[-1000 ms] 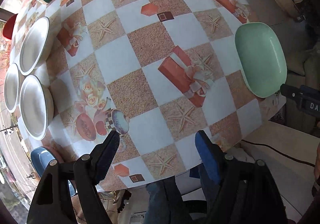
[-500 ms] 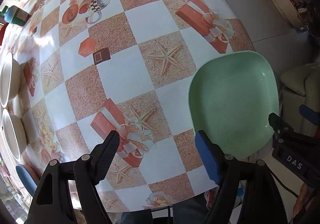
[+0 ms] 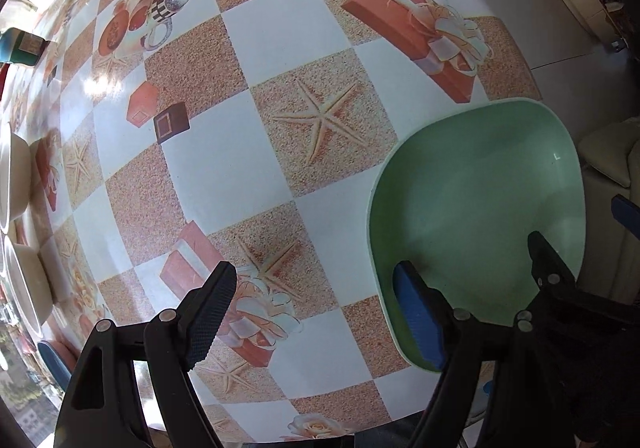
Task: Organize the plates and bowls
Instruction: 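Move both grippers to the green square plate, then close both grippers on the rim of the green plate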
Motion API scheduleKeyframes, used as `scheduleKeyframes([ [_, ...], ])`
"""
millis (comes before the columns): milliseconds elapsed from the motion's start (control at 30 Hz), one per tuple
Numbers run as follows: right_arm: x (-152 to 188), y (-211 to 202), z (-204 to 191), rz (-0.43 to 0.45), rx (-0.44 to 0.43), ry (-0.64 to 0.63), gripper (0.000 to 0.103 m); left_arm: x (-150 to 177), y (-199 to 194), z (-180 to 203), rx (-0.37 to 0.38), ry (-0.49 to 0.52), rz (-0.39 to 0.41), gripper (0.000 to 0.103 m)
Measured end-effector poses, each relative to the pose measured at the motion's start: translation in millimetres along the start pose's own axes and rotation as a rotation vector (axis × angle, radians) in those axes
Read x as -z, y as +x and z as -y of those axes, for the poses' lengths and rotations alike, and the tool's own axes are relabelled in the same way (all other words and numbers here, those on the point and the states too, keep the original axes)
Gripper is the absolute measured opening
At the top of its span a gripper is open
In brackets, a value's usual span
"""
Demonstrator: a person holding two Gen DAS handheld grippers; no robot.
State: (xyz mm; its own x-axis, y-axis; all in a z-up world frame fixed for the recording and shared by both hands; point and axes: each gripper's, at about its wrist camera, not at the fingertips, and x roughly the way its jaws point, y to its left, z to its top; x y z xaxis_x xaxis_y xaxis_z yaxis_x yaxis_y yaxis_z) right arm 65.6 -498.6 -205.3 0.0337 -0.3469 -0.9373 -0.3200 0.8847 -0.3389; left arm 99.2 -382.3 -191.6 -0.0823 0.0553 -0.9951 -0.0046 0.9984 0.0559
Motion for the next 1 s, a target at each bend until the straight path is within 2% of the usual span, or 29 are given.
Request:
scheduleKeyframes([
  [333,9.5,-13.1,-55.6,-0.004,-0.053,-0.073,0.088,28.2,3.5,-54.9,-0.043,-0.024,-0.005,0.083],
  [500,14.3,-16.6,-96.4,-0.022,-0.106,-0.107,0.088,47.4,6.0,-95.6,-0.042,-0.07,-0.015,0.083],
  [633,19.0,-23.7,-125.9,-0.019,-0.185,-0.163,0.088,57.6,8.1,-114.5,-0.027,-0.123,-0.017,0.083],
  [833,11.9,-16.0,-109.7,-0.033,-0.236,-0.114,0.088,56.6,12.8,-120.6,0.019,-0.188,-0.022,0.083],
  [1000,-0.7,-9.3,-84.4,-0.033,-0.3,-0.062,0.088,50.6,21.7,-100.8,0.047,-0.222,-0.043,0.082],
])
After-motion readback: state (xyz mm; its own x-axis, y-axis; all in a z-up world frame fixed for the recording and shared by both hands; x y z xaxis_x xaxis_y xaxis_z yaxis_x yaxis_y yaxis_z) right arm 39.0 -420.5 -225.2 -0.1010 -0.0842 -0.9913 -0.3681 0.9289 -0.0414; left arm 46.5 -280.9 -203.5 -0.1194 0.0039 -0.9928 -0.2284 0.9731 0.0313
